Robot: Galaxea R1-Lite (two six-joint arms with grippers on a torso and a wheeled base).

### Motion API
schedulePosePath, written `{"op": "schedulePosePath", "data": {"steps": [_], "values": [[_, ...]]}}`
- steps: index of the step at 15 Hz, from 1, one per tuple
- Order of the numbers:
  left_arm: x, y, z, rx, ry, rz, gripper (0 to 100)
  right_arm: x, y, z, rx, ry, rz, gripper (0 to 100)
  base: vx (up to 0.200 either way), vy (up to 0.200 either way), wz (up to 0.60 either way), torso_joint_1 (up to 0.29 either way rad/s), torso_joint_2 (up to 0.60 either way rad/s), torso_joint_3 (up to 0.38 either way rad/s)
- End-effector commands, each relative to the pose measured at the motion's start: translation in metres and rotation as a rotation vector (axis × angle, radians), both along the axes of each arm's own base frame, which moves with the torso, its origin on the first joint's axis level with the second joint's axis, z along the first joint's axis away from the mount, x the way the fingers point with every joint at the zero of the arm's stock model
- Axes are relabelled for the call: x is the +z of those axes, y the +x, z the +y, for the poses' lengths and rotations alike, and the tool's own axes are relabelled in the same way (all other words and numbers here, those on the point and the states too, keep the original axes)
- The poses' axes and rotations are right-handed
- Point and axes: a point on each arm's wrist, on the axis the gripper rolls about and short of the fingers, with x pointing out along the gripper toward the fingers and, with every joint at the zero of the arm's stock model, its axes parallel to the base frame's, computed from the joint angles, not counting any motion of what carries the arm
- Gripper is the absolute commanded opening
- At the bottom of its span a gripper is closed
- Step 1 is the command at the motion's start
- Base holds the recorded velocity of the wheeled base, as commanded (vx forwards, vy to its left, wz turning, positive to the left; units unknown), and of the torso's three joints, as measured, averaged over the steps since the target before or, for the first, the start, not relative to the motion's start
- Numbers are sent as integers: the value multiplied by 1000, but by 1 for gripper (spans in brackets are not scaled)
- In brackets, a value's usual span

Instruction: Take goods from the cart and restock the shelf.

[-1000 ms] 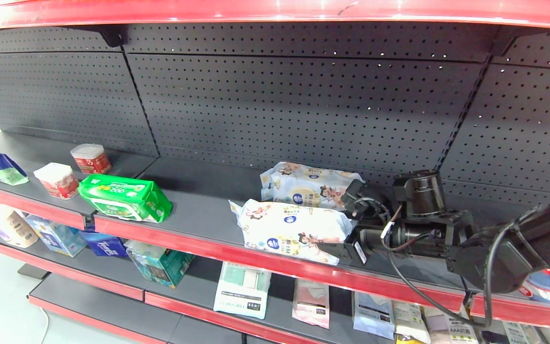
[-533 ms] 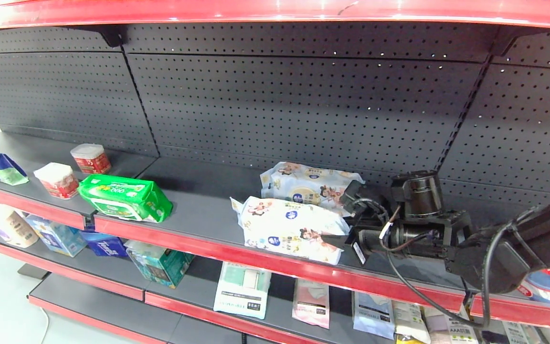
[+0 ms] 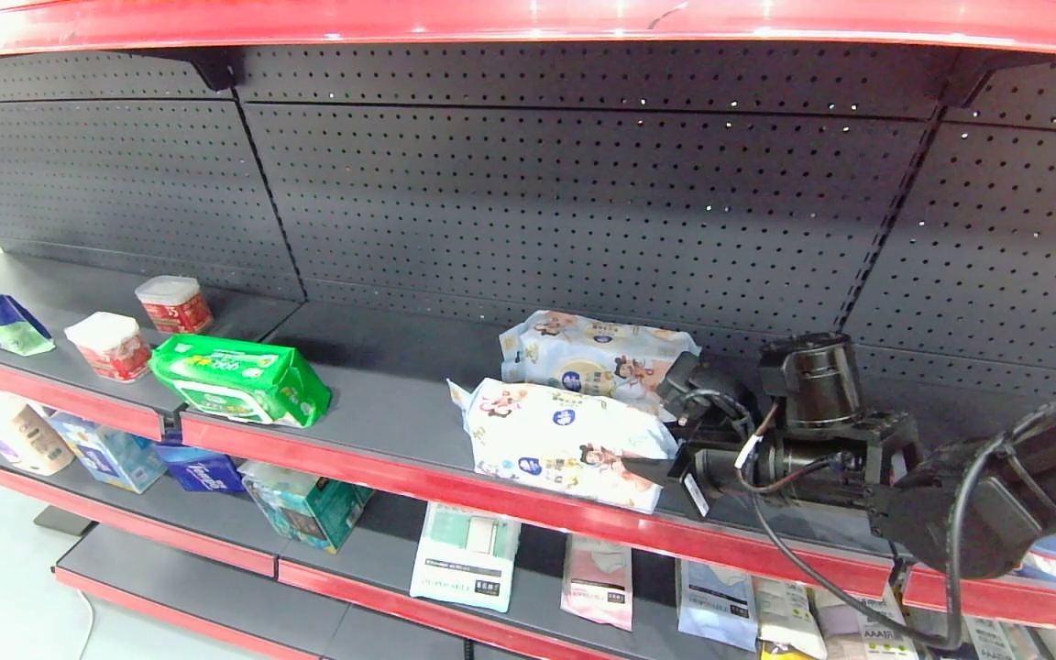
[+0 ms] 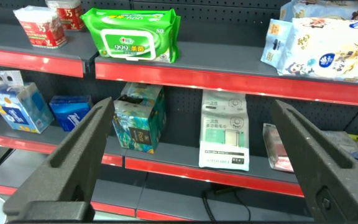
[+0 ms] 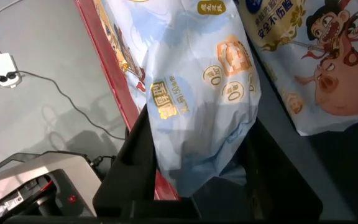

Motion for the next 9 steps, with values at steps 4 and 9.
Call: {"op": "schedulePosePath", "data": {"steps": [4, 9], "values": [[0, 0, 0, -1, 0, 0, 100, -1, -3, 0, 7, -9, 2, 0, 0, 0, 0, 0, 0, 0], [0, 0, 0, -1, 0, 0, 100, -2, -2, 0, 24, -33, -18, 0, 0, 0, 0, 0, 0, 0]]}}
